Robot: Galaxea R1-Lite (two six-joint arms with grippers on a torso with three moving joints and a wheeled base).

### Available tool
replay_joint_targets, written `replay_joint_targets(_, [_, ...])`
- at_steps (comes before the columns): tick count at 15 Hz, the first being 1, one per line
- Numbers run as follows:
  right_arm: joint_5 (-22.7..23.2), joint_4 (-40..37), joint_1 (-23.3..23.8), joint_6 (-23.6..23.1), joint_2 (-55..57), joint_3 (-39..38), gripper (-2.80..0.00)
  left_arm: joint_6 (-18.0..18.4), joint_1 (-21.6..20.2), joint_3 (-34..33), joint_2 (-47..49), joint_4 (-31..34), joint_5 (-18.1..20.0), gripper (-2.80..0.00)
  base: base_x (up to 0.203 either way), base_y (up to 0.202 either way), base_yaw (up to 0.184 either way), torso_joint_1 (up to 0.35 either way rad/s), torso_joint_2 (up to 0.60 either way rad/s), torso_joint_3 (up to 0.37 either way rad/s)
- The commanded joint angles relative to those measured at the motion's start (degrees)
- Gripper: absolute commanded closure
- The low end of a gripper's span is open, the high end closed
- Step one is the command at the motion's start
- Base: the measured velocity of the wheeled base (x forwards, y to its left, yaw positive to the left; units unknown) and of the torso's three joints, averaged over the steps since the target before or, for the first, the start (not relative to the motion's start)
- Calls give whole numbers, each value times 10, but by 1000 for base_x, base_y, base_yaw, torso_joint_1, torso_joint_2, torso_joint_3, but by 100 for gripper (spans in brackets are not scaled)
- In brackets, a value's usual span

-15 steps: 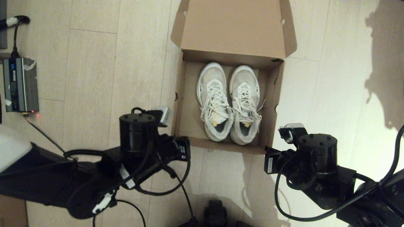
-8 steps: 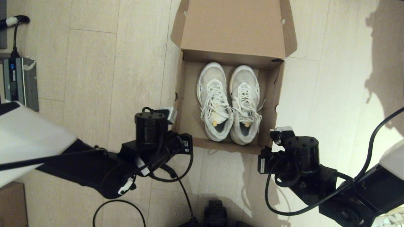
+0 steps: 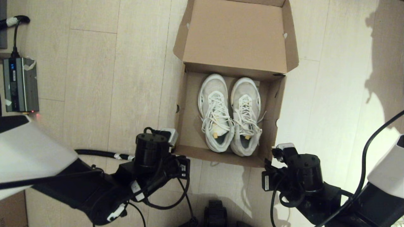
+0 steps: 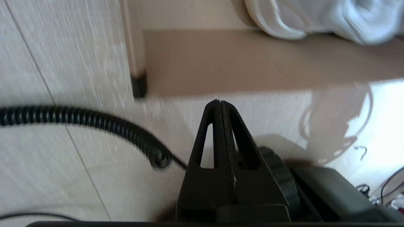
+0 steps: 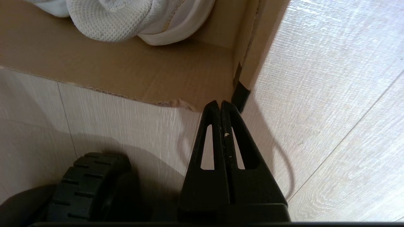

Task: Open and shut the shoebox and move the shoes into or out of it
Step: Close the shoe box

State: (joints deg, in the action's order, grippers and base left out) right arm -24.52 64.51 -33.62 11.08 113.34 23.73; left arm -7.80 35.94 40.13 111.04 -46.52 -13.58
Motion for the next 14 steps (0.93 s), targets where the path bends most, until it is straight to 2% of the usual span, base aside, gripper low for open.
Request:
replay_joint_targets(1, [-4, 17, -2, 0, 2, -11, 0, -1, 9, -19, -20, -3, -4, 0, 0, 0, 0, 0, 0, 0])
replay_joint_targets(4, [-8, 28, -2, -5, -19, 0, 0, -4, 19, -23, -48, -3, -17, 0, 0, 0, 0, 0, 0, 0])
replay_joint_targets(7, [-8, 21, -1, -18, -63, 9, 0, -5, 18, 3, -91, 7, -17, 0, 0, 0, 0, 0, 0, 0])
replay_joint_targets(10, [-10, -27, -2, -34, -132, 17, 0, -5, 5, 20, -139, 32, -15, 0, 0, 0, 0, 0, 0, 0])
replay_joint_targets(12, [-10, -99, -2, -36, -182, 47, 0, -5, -27, 48, -155, 50, -2, 0, 0, 0, 0, 0, 0, 0])
replay_joint_targets(14, [-10, -192, 4, -37, -227, 124, 0, -5, -104, 110, -155, 77, 36, 0, 0, 0, 0, 0, 0, 0])
